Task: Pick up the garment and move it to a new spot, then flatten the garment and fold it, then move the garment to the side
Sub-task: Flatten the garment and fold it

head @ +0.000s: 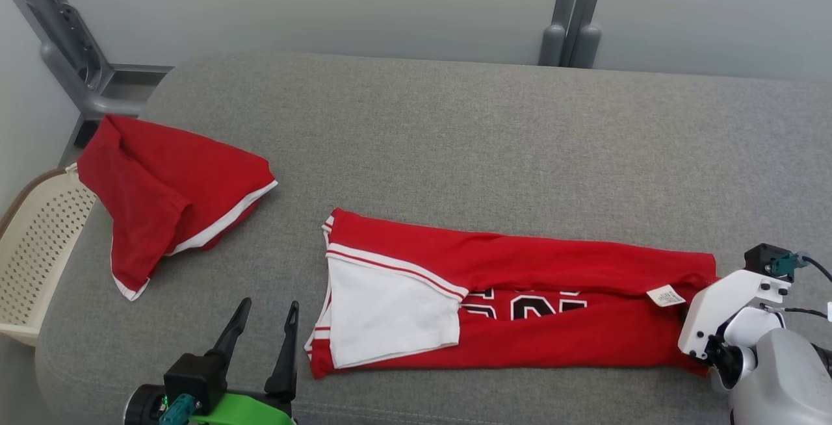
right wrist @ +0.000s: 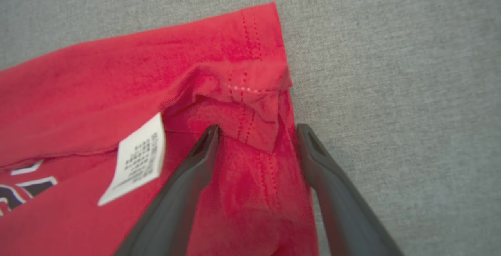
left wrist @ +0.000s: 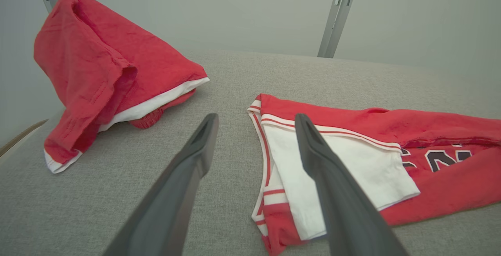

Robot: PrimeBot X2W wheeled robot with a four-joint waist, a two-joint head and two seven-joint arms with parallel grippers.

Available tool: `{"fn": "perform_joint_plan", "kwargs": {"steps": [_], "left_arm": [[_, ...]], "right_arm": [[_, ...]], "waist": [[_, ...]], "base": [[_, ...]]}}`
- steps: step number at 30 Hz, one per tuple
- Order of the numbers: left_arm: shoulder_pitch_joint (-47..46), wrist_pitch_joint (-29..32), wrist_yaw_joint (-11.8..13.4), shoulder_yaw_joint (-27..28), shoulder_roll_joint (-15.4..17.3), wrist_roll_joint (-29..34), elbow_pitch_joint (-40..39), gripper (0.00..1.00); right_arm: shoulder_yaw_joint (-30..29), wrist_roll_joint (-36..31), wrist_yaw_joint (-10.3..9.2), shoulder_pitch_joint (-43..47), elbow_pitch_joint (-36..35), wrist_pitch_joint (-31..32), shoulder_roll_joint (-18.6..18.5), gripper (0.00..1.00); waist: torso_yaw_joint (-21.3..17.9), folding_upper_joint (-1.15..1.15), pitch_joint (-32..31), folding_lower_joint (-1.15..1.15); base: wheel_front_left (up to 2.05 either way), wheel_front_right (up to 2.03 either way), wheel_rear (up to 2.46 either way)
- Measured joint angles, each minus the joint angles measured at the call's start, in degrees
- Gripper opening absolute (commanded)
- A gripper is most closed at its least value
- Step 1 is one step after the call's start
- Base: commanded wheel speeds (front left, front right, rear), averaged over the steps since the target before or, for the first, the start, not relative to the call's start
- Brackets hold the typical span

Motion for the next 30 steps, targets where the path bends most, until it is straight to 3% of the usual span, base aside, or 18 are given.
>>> {"fn": "perform_joint_plan", "kwargs": {"steps": [10, 11, 12, 14, 15, 23, 30], "left_arm": [[0.0, 0.0, -0.2, -0.3, 0.2, -0.1, 0.2, 1.00], [0.0, 0.0, -0.2, -0.3, 0.3, -0.1, 0.2, 1.00], [0.0, 0.0, -0.2, -0.4, 0.4, -0.2, 0.2, 1.00], [0.0, 0.0, -0.2, -0.5, 0.5, -0.2, 0.2, 1.00], [0.0, 0.0, -0.2, -0.5, 0.5, -0.2, 0.2, 1.00], [-0.4, 0.0, -0.2, -0.5, 0.7, -0.6, 0.4, 1.00], [-0.4, 0.0, -0.2, -0.2, 0.7, -0.6, 0.2, 1.00]], "right_arm": [[-1.8, -2.9, 0.00, -2.1, 2.6, 0.1, 0.0, 1.00], [-1.9, -2.9, 0.00, -2.4, 3.0, 0.1, 0.0, 0.88], [-1.9, -3.0, 0.00, -2.7, 3.5, 0.2, -0.1, 0.53], [-2.1, -3.4, 0.00, -3.3, 4.2, 0.3, -0.1, 0.22], [-2.1, -3.5, 0.00, -3.6, 4.6, 0.3, -0.1, 0.00], [-3.8, -5.1, 0.04, -5.6, 5.1, -0.1, 0.2, 0.00], [-11.6, -11.1, 0.05, -5.6, -2.5, 2.5, 0.2, 0.00]], "waist": [[0.4, 0.00, -0.4, 0.00], [0.4, 0.00, -0.3, 0.00], [0.5, 0.00, -0.3, 0.00], [0.5, 0.00, -0.1, 0.00], [0.6, 0.00, 0.0, 0.00], [0.4, 0.00, 0.6, 0.00], [-0.2, 0.00, 0.4, 0.00]], "base": [[0.00, 0.00, 0.00], [0.00, 0.00, 0.00], [0.00, 0.00, 0.00], [0.00, 0.00, 0.00], [0.00, 0.00, 0.00], [0.00, 0.00, 0.00], [0.00, 0.00, 0.00]]}}
